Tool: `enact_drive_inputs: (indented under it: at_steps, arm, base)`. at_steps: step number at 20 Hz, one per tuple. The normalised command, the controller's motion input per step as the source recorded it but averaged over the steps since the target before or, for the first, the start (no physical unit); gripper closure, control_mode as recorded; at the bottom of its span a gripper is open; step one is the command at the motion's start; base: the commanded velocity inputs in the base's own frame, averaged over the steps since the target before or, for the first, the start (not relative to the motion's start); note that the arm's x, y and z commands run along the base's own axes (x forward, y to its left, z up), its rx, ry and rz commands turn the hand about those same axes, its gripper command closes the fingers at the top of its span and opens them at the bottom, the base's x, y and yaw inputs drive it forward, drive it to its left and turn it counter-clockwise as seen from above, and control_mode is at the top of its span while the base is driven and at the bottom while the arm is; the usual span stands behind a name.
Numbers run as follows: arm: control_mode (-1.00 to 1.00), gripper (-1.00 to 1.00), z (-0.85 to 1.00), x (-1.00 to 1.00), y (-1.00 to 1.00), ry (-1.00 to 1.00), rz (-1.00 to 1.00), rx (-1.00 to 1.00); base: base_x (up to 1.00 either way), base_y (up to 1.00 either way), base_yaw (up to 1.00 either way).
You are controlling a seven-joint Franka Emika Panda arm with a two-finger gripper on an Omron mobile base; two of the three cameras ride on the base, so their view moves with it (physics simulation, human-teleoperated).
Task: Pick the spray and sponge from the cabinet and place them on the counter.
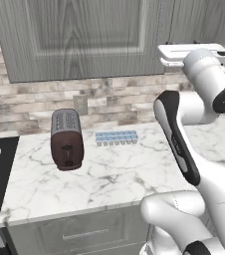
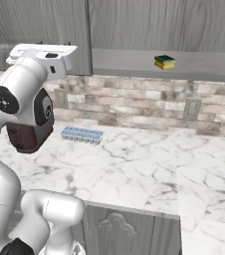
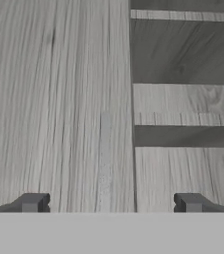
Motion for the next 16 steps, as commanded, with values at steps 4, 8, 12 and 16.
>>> enact_drive_inputs:
  at_steps: [4,8,12,16]
  arm:
    - [-1.00,-1.00,0.00,0.30,0.00,0.00,0.00,0.01]
    - [-1.00,-1.00,0.00,0.27,0.01,0.00,0.00,0.01]
    - [-1.00,-1.00,0.00,0.27,0.00,0.00,0.00,0.01]
    - [-1.00,-1.00,0.00,0.26,0.05,0.00,0.00,0.00]
  base:
    - [0.00,0.00,0.00]
    - [0.00,0.00,0.00]
    - [0.00,0.00,0.00]
    - [0.00,0.00,0.00]
